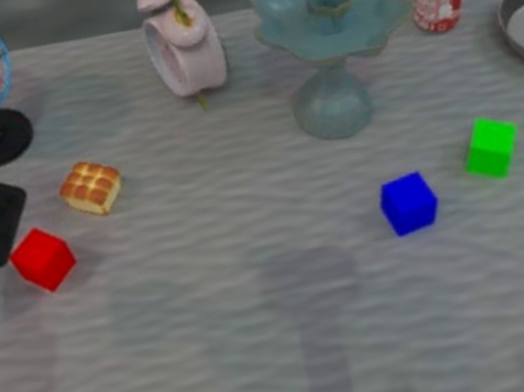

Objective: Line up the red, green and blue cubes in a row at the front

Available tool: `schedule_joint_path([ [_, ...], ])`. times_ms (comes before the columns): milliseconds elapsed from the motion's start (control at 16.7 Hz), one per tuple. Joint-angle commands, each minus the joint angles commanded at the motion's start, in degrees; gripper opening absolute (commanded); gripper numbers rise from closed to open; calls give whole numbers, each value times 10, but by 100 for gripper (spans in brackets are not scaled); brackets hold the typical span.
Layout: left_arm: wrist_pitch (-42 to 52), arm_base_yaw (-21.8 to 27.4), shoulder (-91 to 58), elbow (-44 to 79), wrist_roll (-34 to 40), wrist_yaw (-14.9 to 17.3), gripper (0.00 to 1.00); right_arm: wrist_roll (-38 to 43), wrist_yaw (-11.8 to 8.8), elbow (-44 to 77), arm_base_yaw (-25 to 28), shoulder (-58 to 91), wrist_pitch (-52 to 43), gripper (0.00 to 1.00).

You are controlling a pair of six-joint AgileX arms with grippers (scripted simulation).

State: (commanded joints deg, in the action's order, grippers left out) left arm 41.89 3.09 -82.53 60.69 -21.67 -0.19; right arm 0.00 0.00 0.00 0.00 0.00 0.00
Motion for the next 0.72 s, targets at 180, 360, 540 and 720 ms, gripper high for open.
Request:
schedule_joint_path([
  [180,77,6,-147,113,-40,0,100,0,0,0,0,0,0,100],
  [360,135,11,-269,206,-71,1,100,0,0,0,0,0,0,100],
  [540,172,14,-344,271,-92,3,100,0,0,0,0,0,0,100],
  [720,186,15,-374,297,-100,3,100,0,0,0,0,0,0,100],
])
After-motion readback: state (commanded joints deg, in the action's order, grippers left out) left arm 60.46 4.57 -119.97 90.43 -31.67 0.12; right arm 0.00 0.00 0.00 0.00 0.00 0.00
